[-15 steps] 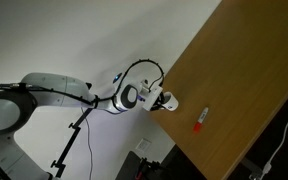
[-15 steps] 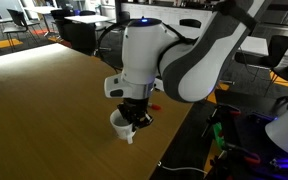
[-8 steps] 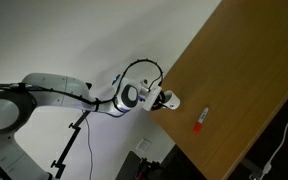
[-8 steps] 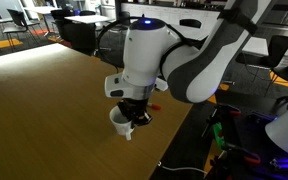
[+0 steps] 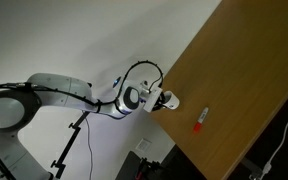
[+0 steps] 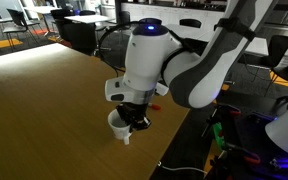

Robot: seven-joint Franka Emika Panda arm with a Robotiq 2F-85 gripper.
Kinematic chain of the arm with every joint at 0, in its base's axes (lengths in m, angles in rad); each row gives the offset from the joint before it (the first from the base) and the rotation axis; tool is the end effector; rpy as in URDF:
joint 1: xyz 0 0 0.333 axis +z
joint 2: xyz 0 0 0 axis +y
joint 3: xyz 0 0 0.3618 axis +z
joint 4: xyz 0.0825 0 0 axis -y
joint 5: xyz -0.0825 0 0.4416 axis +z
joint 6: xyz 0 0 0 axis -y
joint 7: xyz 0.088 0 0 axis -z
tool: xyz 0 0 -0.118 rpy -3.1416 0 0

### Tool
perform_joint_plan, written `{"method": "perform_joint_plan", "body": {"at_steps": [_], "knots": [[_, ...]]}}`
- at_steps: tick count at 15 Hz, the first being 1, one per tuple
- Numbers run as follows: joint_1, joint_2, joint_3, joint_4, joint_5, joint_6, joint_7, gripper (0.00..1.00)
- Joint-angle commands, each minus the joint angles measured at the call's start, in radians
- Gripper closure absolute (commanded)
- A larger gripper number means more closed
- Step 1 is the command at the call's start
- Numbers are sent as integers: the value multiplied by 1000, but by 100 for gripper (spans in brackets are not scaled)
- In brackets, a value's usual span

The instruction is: Move the mug to the left

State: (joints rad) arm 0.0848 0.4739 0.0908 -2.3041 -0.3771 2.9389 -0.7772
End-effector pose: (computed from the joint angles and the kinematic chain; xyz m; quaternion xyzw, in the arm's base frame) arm 0.5616 0.1257 0.1320 0.7921 0.6038 0.0699 0.0559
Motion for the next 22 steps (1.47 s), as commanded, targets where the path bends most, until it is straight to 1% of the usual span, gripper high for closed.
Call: {"method": "perform_joint_plan", "body": {"at_steps": [1,7,8,9,10,11,12,15,16,17,18,21,22], "knots": [[-21,11,21,-5,-11,50,13,97],[3,23,2,-19,-28,80,30,97],[7,22,-1,-22,-30,81,31,85],[10,19,-3,-26,-33,86,33,74],[16,15,-7,-30,-36,91,36,67],[21,10,-9,-34,-39,93,38,63],[24,6,-11,-37,-43,102,39,53],[32,-15,-10,-51,-49,98,40,45],[31,-27,-5,-59,-46,82,39,39],[32,-38,-2,-68,-43,72,41,43],[29,-52,2,-79,-40,62,39,39],[21,-92,10,-106,-34,35,35,35],[22,-110,9,-115,-32,24,38,31]]}}
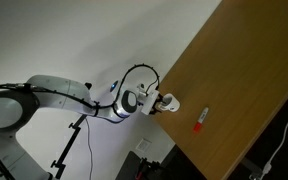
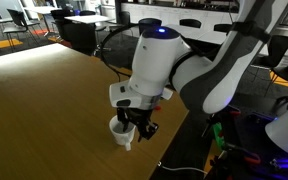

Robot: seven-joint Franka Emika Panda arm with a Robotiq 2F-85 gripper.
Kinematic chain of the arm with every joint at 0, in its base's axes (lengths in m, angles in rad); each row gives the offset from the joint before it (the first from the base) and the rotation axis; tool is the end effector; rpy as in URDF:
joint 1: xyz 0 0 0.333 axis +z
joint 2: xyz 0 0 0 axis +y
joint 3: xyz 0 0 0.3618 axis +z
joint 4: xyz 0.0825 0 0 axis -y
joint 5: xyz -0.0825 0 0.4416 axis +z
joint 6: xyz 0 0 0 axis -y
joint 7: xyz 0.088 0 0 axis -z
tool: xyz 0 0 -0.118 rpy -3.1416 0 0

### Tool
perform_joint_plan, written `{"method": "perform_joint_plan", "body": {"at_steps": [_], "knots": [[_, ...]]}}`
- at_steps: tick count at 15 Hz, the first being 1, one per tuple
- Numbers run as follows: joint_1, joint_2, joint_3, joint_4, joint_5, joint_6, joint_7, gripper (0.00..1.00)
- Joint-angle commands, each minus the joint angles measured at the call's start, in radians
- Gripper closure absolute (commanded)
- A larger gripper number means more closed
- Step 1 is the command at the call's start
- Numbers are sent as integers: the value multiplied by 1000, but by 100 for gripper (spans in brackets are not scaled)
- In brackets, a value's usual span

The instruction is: Move the mug to the left

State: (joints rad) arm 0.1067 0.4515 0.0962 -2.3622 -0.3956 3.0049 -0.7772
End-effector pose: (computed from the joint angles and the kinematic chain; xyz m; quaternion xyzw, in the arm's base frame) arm 0.5392 0.1421 0.1325 0.7757 0.6229 0.0871 0.0522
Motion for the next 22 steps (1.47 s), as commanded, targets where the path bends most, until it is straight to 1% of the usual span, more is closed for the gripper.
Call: {"method": "perform_joint_plan", "body": {"at_steps": [1,2,3,5,6,7,9,12,15,18,20,21,22], "knots": [[1,-105,1,-67,-13,-47,41,31],[5,-126,-6,-79,-17,-49,46,28],[1,-147,-4,-91,-16,-50,46,29],[1,-194,-12,-119,-18,-49,55,23],[-3,-217,-12,-132,-17,-51,62,17],[-5,-247,-16,-150,-19,-48,70,8],[-13,-305,-19,-186,-13,-47,87,0],[-23,-397,-33,-240,-9,-57,138,0],[-45,-472,-22,-287,55,-97,168,0],[-43,-532,-28,-313,119,-146,165,0],[-39,-566,-35,-320,136,-178,164,0],[-37,-496,-36,-287,114,-135,145,0],[-36,-512,-38,-292,120,-148,145,0]]}}
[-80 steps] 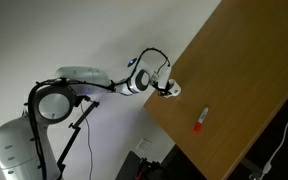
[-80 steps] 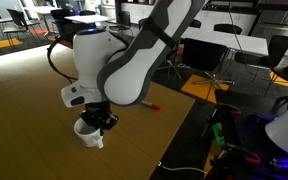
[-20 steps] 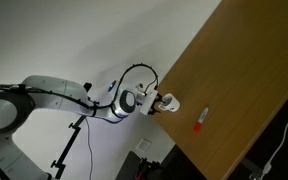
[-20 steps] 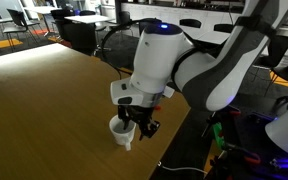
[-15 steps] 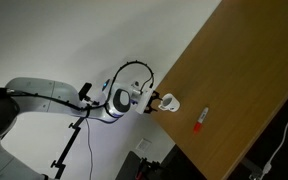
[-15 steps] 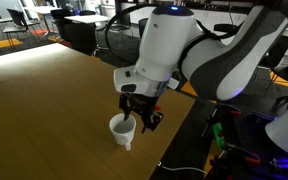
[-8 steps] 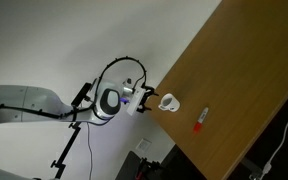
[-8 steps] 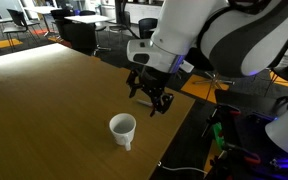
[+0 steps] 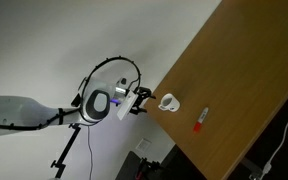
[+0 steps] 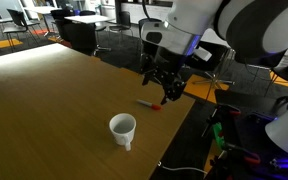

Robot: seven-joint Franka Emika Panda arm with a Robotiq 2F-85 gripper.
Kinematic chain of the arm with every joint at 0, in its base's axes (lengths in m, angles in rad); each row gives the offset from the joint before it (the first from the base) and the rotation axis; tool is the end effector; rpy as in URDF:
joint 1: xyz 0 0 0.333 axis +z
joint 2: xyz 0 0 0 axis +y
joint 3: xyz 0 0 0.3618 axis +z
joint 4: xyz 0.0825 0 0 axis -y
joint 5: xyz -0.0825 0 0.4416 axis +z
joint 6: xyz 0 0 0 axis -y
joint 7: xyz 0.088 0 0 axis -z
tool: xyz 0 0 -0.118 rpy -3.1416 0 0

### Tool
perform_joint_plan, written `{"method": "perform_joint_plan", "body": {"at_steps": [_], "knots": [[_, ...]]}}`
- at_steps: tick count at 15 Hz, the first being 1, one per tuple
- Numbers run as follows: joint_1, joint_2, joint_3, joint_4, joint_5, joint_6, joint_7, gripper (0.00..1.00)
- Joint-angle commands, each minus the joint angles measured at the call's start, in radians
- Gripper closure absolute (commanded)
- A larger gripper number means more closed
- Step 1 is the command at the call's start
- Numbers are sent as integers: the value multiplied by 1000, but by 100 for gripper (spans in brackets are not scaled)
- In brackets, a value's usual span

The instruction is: Move the mug to the left

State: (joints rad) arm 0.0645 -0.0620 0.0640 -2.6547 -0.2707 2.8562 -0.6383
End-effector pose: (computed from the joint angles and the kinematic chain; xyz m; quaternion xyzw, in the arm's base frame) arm 0.4692 0.0741 0.2734 0.8646 0.4820 0.1114 0.0875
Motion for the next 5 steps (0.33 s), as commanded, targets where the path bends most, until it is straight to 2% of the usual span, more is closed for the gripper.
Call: {"method": "perform_joint_plan", "body": {"at_steps": [1,5], "knots": [[7,-10,-7,-3,-4,-6,6,0],[8,-19,-8,-10,-3,-9,7,0]]}}
